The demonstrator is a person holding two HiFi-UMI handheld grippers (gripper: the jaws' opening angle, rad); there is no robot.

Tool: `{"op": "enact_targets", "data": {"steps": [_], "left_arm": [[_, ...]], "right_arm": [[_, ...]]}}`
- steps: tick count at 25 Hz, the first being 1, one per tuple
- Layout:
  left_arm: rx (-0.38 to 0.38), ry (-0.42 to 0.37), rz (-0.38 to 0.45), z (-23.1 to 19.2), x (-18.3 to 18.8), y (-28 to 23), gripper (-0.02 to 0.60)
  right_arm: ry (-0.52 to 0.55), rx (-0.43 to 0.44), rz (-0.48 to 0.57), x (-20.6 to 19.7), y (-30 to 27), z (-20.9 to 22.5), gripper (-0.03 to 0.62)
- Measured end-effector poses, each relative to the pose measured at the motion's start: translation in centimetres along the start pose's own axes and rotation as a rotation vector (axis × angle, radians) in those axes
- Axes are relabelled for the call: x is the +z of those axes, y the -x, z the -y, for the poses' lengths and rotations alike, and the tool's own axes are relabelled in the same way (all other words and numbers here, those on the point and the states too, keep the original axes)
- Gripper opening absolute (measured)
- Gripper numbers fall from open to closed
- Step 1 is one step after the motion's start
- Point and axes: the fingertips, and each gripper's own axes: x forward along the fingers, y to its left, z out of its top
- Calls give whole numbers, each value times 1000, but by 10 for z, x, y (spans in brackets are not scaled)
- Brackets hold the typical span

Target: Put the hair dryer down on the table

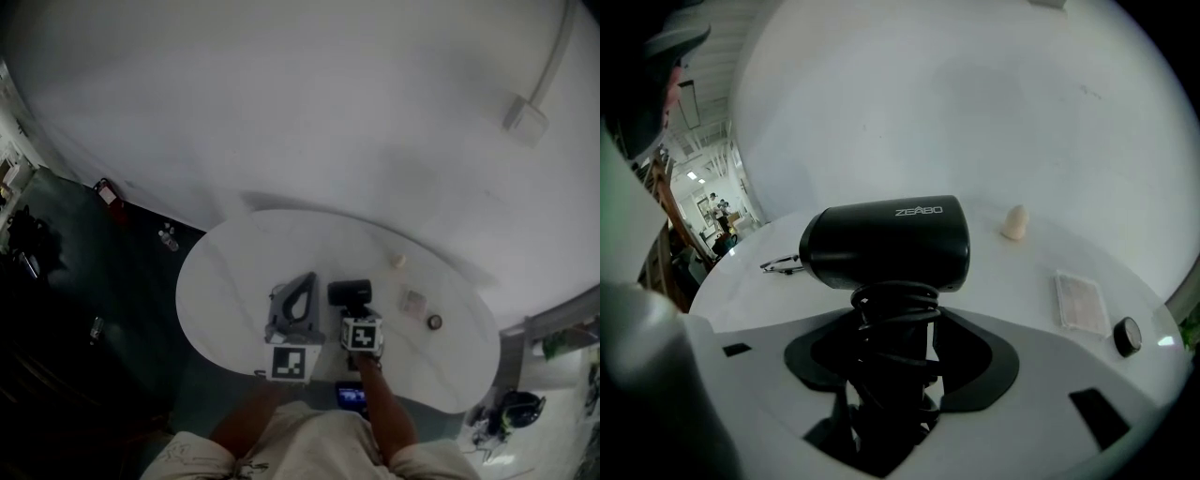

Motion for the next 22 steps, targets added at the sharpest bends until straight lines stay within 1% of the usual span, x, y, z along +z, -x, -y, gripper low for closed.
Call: {"op": "enact_targets", "data": {"steps": [3,4,5,7,8,9,10,12,15,18,20,22], "left_arm": [[4,0,-2,-1,-1,2,-3],[5,1,-5,-1,-2,3,-2],[6,-1,-10,-1,-4,3,-2],[7,-3,-11,-1,-5,4,-3],[8,-3,-7,-1,-5,5,-2],[8,-4,-5,0,-5,5,-2],[7,-5,-5,0,-5,6,-3],[9,2,-8,1,-5,6,-3],[17,18,-25,0,-9,8,-2],[20,10,-33,0,-10,11,-2],[18,3,-40,-1,-11,12,-2],[19,3,-42,-1,-11,13,-2]], "right_arm": [[-6,7,-28,-8,-7,-1,235],[-11,4,-53,-13,-8,0,235],[-23,-2,-102,-23,-6,0,235],[-64,-8,-235,-46,-1,-1,235],[-68,0,-246,-46,-2,-3,235],[-56,12,-216,-38,-7,-3,235],[-52,14,-218,-35,-11,-2,235],[-67,-12,-309,-47,-9,5,235],[-45,10,-254,-36,-16,2,235],[-81,4,-321,-51,-10,2,235],[-94,41,-269,-42,-14,-2,240],[-82,51,-231,-36,-17,-1,313]]}}
